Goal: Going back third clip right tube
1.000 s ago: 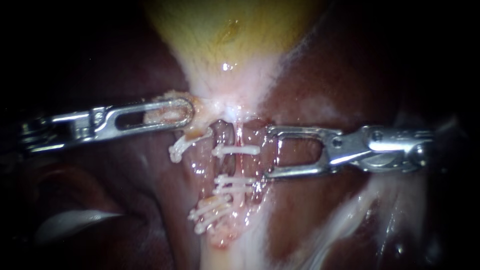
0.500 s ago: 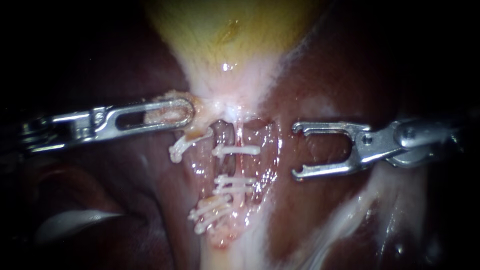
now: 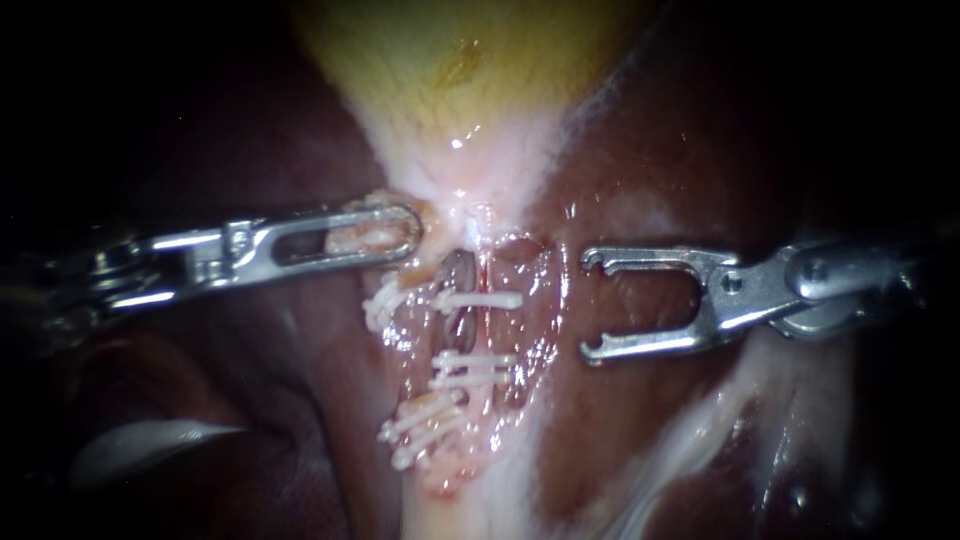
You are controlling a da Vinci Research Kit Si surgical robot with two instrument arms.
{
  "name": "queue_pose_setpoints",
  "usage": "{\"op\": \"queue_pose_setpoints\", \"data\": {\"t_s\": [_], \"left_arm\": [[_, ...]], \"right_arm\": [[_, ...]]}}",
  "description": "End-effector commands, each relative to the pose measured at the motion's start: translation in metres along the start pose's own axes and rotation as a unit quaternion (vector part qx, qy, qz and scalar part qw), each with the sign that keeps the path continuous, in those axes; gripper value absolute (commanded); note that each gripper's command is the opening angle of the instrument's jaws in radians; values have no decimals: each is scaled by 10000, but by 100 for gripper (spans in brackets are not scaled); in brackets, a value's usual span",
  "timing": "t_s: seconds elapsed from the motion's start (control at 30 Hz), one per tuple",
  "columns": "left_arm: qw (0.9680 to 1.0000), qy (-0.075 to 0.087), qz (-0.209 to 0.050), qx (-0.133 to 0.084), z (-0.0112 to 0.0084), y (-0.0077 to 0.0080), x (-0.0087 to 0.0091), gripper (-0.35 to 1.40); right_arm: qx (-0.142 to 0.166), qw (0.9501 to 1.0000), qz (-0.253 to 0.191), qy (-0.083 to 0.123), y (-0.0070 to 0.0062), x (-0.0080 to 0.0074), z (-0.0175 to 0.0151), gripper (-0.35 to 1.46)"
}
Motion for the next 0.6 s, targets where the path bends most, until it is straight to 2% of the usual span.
{"op": "queue_pose_setpoints", "data": {"t_s": [0.03, 0.2, 0.6], "left_arm": [[10000, 13, 4, -10, 3, 0, 1, -35], [10000, 41, 13, -11, 12, 3, 3, -35], [10000, 70, 16, -19, 15, 3, 3, -35]], "right_arm": [[-1, 10000, 0, -1, 0, 0, 0, 50], [-1, 10000, 0, -1, 0, 1, 1, 50], [0, 10000, 0, 0, -1, 1, 1, 50]]}}
